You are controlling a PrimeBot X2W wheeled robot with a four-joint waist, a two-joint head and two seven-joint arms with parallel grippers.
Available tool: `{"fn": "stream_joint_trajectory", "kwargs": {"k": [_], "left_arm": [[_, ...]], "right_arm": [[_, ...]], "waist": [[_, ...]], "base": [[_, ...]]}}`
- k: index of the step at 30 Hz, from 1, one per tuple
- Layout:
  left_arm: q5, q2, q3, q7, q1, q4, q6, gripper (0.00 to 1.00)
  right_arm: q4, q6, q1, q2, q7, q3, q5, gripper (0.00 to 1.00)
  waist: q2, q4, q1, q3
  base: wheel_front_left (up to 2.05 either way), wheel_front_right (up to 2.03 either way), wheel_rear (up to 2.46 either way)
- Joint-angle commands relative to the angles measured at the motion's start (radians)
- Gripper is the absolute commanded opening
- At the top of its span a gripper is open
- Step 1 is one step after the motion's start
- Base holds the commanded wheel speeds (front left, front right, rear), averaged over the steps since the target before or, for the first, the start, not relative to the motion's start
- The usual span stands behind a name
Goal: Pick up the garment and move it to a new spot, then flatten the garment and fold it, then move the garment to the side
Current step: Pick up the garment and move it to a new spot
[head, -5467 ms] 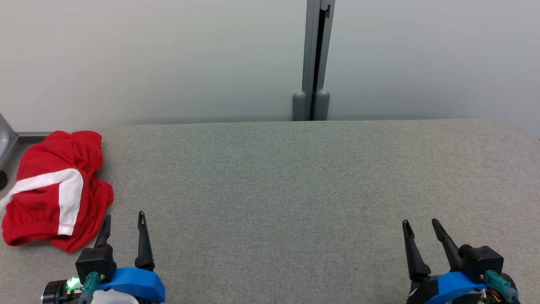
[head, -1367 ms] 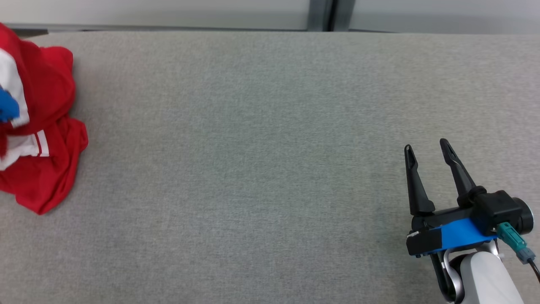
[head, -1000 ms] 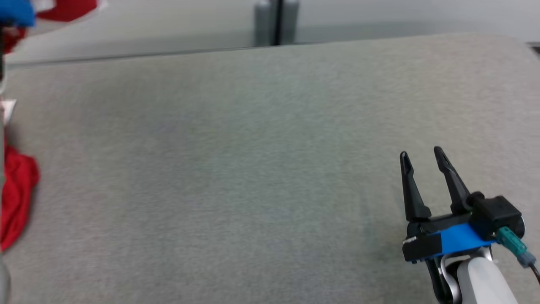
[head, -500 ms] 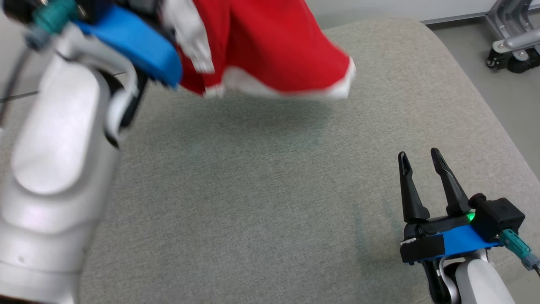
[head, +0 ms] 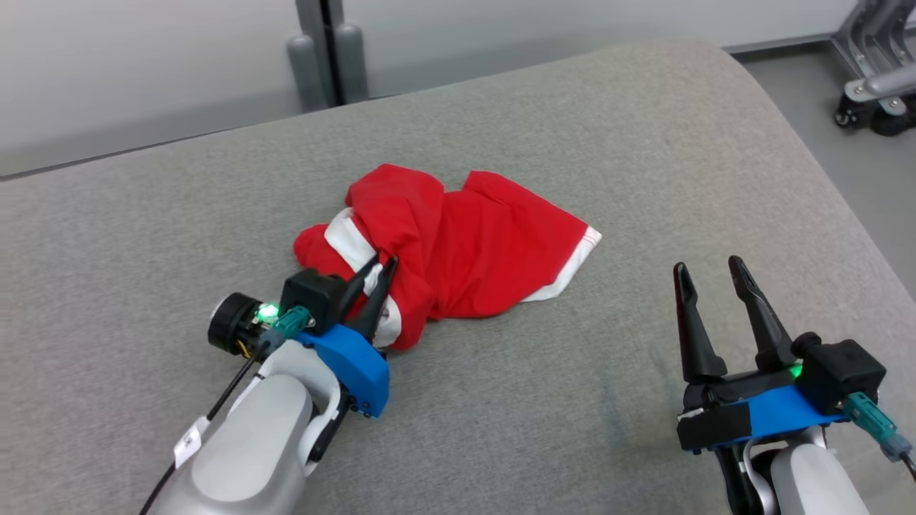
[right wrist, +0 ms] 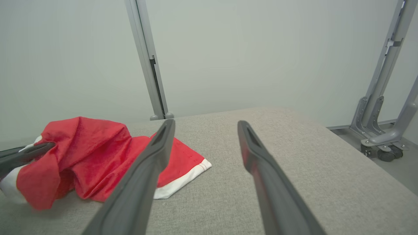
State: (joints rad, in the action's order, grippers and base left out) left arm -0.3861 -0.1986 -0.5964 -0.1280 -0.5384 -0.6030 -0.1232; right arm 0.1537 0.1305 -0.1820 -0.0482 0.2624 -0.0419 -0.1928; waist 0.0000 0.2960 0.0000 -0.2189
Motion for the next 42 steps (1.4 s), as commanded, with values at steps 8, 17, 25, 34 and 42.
{"fn": "stream_joint_trajectory", "kwargs": {"k": [8,17,25,34,42], "left_arm": [[0.018,0.009,0.078,-0.136,-0.006,0.023,0.069,1.00],[0.074,-0.042,0.284,-0.137,0.141,0.250,0.141,1.00],[0.141,-0.062,0.472,-0.137,0.313,0.386,0.176,1.00],[0.192,-0.004,0.594,-0.138,0.488,0.443,0.127,1.00],[0.230,0.067,0.636,-0.138,0.561,0.429,0.072,1.00]], "right_arm": [[0.017,0.000,0.029,-0.004,0.004,0.007,0.027,1.00],[0.024,0.000,0.051,-0.004,0.004,0.035,0.055,1.00],[0.040,0.000,0.072,-0.005,0.004,0.064,0.071,1.00],[0.065,0.000,0.097,-0.005,0.004,0.072,0.081,1.00],[0.097,0.000,0.135,-0.004,0.004,0.070,0.084,1.00]], "waist": [[0.0000,-0.076,0.0000,0.062],[0.0000,-0.179,0.0000,0.109],[0.0000,-0.259,0.0000,0.139],[0.0000,-0.299,0.0000,0.169],[0.0000,-0.311,0.0000,0.211]], "base": [[0.00,0.00,0.00],[0.00,0.00,0.00],[0.00,0.00,0.00],[0.00,0.00,0.00],[0.00,0.00,0.00]]}}
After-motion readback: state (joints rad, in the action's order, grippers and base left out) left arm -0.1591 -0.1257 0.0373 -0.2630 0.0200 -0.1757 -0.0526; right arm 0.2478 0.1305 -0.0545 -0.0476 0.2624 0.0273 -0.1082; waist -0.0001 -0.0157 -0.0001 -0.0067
